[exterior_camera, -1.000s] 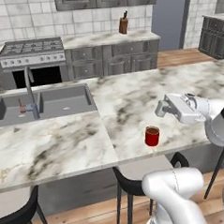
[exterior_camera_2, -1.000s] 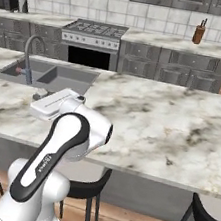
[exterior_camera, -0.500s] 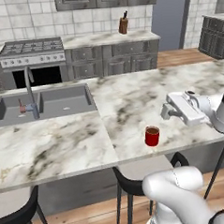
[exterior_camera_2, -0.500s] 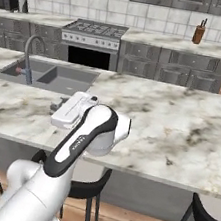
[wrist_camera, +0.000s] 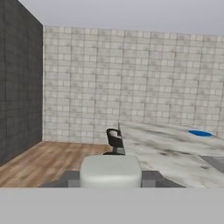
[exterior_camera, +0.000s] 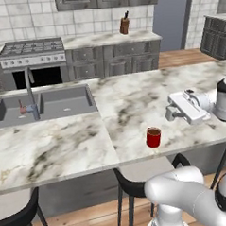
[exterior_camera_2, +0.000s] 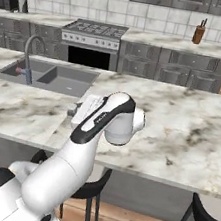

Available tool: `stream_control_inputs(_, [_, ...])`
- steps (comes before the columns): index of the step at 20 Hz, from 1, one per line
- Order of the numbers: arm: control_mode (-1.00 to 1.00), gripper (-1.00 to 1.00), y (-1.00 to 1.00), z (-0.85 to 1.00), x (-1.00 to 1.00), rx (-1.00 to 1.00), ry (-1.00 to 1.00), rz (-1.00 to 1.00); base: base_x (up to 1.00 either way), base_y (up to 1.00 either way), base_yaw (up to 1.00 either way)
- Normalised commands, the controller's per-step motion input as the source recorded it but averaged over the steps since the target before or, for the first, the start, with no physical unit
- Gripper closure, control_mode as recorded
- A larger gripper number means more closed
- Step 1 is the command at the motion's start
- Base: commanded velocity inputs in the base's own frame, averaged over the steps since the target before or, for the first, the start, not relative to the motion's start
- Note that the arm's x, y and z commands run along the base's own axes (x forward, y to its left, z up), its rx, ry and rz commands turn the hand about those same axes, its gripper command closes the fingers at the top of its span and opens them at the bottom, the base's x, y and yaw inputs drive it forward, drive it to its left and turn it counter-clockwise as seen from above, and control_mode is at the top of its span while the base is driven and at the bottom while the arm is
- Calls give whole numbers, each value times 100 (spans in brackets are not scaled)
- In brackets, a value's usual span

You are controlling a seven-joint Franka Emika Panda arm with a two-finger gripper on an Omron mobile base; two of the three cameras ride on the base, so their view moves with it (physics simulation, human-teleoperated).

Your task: Pick up the marshmallow and place it in the cup of hot chocolate on the dining counter.

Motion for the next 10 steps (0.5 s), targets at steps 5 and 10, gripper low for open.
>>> stream_control_inputs(5, [-100,100,-5,-47,29,-7,0,0,0,0,0])
stream_control_inputs(10, [-100,100,0,-37,37,-10,0,0,0,0,0])
